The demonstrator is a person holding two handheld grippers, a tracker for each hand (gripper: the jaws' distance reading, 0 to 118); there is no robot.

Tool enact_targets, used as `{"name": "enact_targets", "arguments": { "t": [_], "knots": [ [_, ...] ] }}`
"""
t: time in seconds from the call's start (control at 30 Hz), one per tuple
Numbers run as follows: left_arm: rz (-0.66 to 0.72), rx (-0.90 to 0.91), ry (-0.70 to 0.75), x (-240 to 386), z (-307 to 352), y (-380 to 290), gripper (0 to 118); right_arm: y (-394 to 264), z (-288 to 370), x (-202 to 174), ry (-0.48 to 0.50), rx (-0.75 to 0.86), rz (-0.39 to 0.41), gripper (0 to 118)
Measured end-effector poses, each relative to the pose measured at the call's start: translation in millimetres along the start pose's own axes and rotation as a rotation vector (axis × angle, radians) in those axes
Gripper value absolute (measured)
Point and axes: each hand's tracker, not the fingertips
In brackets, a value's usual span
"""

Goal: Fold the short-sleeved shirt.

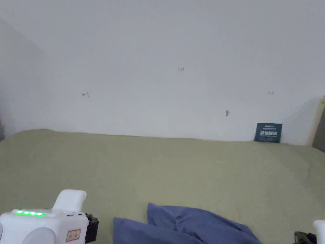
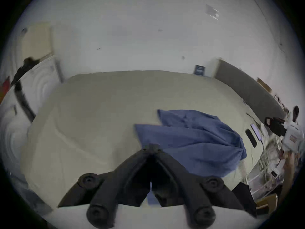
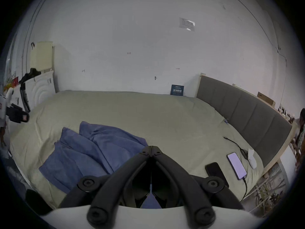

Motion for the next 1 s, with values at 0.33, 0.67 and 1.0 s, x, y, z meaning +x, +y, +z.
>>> {"name": "enact_targets", "arguments": {
  "t": [0.33,0.67,1.0],
  "knots": [
    [0.022,-0.085,-0.04,-14.2,-43.4,11.9,0,2.6,-10.1,-17.5,0.043,-0.02,0.009,0],
    [0.035,-0.415,-0.143,3.9,-205.9,115.4,0,6.1,-27.7,-3.3,0.005,-0.031,-0.006,0],
    [0.075,-0.616,-0.023,8.9,-285.4,102.9,109,0.1,-49.0,7.5,-0.027,-0.074,-0.018,0]
  ]
}}
